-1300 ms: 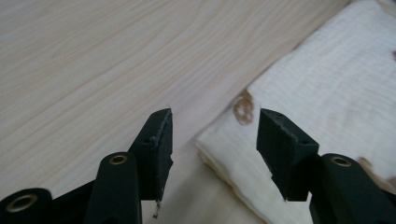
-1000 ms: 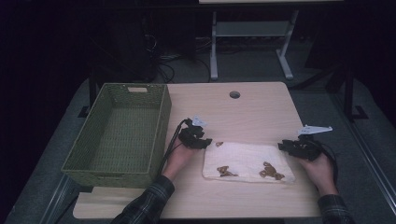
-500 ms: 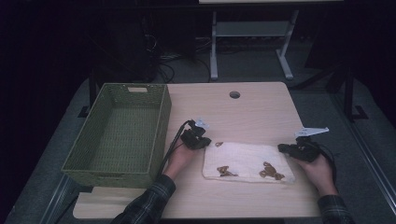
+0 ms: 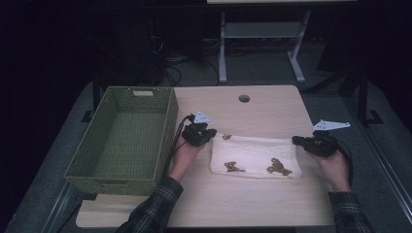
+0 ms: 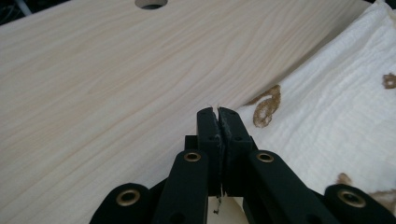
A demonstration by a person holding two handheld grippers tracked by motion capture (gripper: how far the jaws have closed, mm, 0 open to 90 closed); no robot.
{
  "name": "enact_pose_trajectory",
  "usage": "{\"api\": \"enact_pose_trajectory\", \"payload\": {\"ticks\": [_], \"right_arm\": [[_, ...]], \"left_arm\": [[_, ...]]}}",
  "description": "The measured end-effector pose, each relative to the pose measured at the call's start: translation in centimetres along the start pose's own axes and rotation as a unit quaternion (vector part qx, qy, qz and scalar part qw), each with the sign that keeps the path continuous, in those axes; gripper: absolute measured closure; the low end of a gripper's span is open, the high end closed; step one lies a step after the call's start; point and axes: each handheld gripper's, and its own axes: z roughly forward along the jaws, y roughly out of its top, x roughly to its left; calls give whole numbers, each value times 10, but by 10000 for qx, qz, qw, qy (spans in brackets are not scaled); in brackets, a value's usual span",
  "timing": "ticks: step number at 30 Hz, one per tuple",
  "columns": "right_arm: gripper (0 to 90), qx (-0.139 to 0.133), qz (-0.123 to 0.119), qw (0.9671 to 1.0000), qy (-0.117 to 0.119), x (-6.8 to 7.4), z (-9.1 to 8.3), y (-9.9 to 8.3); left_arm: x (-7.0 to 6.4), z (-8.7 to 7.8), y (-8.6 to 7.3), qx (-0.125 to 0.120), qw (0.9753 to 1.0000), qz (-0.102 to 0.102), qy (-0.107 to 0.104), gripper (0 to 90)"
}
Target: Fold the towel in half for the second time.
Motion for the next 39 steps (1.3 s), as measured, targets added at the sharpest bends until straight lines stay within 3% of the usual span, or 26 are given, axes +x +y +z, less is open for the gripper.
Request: {"api": "enact_pose_trajectory", "payload": {"ticks": [6, 10, 23, 39], "right_arm": [[866, -218, -144, 9997, 38, 12, -15, -7], [866, -262, -237, 9993, 99, 20, -25, -16], [862, -162, -410, 9989, 176, 42, -41, -43], [845, 209, -528, 9977, 363, 59, -47, -72]], "left_arm": [[-13, -15, -4, -3, 9998, 196, -19, 881], [-24, -25, -12, 17, 9997, 220, -83, 881], [-46, -42, -34, 209, 9981, 482, -326, 880], [-63, -32, -60, 880, 9921, 678, -584, 874]]}}
